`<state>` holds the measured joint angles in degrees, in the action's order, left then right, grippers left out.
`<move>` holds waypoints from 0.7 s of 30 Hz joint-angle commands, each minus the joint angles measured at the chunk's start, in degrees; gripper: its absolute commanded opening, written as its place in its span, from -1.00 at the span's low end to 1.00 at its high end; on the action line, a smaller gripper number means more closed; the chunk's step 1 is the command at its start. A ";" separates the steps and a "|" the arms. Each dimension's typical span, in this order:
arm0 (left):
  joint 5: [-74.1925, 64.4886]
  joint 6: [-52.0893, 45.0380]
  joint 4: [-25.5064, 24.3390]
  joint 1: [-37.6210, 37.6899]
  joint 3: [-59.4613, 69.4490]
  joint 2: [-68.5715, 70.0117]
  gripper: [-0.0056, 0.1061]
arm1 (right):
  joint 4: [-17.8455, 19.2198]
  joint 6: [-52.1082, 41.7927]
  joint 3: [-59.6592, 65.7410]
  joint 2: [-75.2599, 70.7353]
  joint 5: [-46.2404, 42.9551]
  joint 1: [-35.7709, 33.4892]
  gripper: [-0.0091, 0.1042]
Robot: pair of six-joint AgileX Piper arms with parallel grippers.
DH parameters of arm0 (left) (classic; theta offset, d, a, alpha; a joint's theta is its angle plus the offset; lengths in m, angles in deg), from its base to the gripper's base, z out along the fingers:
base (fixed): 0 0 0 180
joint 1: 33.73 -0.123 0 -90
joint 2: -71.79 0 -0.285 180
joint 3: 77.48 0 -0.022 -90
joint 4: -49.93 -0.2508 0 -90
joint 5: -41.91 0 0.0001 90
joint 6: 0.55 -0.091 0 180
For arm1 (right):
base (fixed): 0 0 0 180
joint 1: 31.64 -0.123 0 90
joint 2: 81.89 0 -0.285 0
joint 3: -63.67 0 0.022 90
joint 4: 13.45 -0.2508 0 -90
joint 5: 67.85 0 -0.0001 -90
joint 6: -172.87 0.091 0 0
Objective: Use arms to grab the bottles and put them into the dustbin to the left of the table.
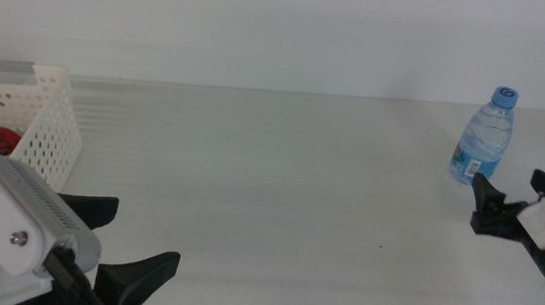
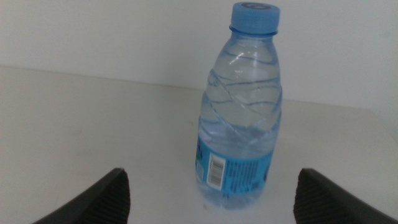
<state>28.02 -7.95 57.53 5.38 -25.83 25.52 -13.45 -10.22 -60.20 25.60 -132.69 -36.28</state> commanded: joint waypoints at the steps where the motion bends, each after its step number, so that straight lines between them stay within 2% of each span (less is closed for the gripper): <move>1: 3.96 0.59 0.25 0.27 -1.61 0.21 0.71 | 0.00 -0.16 -3.51 0.32 -5.62 0.30 0.52; 12: 3.96 0.59 0.25 0.27 -1.61 0.21 0.71 | 0.00 -0.16 -15.16 8.11 -3.95 0.36 0.52; 21: 3.96 0.59 0.25 0.27 -1.61 0.21 0.71 | -4.62 -2.17 -22.08 13.28 1.35 0.36 0.52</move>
<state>27.96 -7.95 57.53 5.38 -25.83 25.52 -16.97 -10.93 -80.22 40.75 -128.02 -36.28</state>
